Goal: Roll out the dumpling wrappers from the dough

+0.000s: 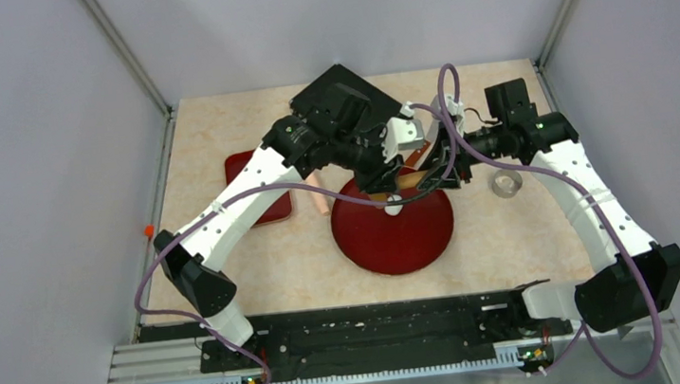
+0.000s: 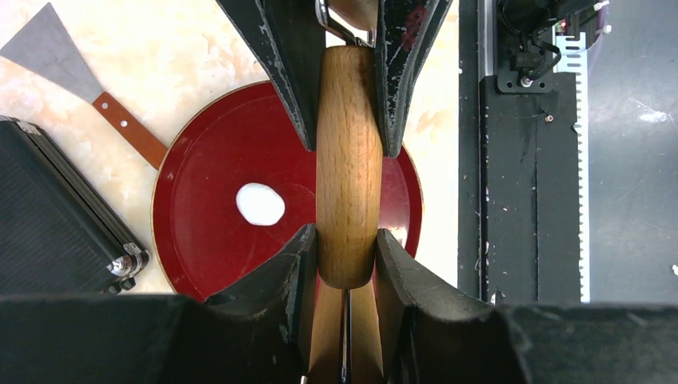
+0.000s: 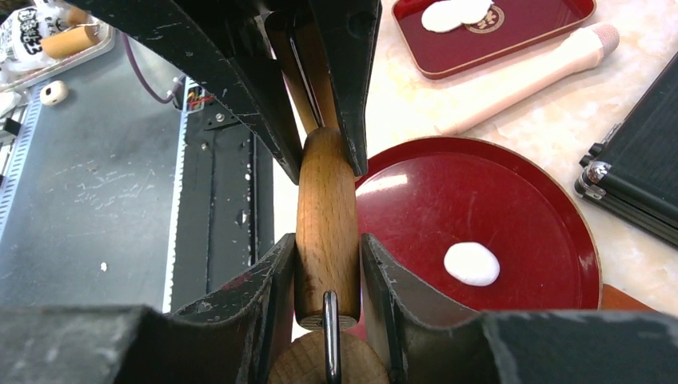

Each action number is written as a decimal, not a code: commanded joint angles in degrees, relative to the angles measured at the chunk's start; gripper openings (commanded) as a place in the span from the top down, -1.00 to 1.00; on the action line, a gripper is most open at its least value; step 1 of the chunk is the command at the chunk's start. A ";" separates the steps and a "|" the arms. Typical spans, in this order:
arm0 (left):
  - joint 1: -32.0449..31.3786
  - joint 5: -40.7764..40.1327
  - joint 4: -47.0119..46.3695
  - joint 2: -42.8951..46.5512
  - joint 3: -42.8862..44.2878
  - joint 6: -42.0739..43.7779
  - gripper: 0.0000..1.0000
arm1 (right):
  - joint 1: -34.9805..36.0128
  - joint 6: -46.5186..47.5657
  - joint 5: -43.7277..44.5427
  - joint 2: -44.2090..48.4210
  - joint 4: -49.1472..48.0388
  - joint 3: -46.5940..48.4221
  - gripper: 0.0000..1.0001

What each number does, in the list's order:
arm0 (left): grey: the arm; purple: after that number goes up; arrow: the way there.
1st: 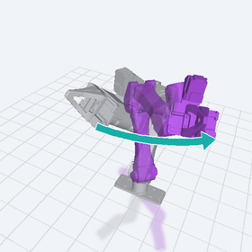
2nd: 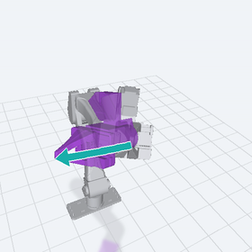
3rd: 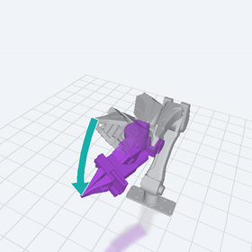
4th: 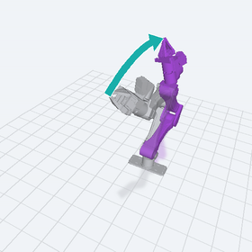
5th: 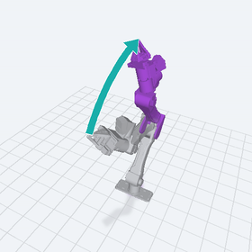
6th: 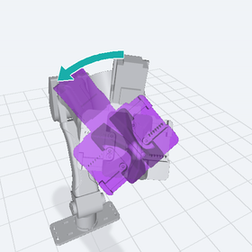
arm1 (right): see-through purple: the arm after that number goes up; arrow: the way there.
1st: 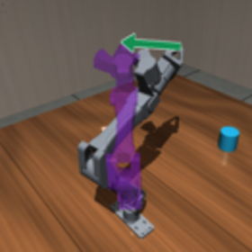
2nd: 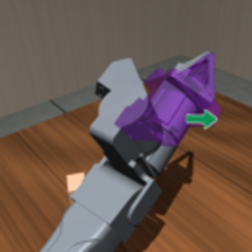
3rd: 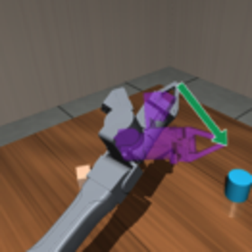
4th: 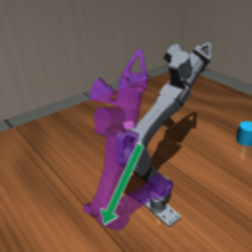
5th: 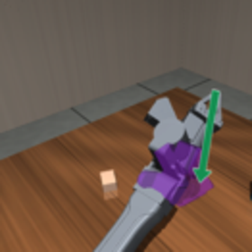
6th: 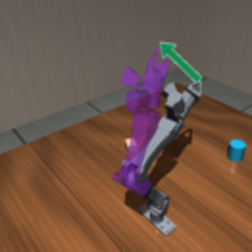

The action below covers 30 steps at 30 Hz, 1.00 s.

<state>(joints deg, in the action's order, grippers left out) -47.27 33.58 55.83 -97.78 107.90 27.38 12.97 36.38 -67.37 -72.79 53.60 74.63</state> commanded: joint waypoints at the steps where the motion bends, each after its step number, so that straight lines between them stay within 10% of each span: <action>1: 0.13 -0.87 -5.54 2.34 2.70 -2.66 0.84 | 0.63 0.71 -1.86 0.83 -1.26 0.06 1.00; 5: 1.47 -4.66 -5.82 4.26 4.43 -4.06 0.19 | 0.65 -4.49 3.52 2.49 -6.65 -0.59 1.00; 7: 3.49 -4.61 -6.66 6.30 4.77 -4.96 -0.65 | 0.62 -7.83 8.74 3.56 -9.95 -0.44 1.00; 9: 6.44 -4.68 -8.50 9.18 4.04 -6.66 -0.91 | 0.60 -9.88 14.08 4.40 -11.77 0.06 1.00; 19: 20.52 -22.87 -29.35 23.68 -22.29 -11.51 -0.98 | 1.04 -6.45 37.65 4.84 -8.78 1.83 1.00; 30: 20.77 -28.14 -35.35 5.71 -34.37 -12.62 -0.85 | 7.01 -0.81 42.26 1.30 -14.72 -1.66 1.00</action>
<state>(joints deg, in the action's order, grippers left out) -26.57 6.00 23.22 -88.42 72.40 15.97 18.68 32.86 -24.60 -70.50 44.42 73.30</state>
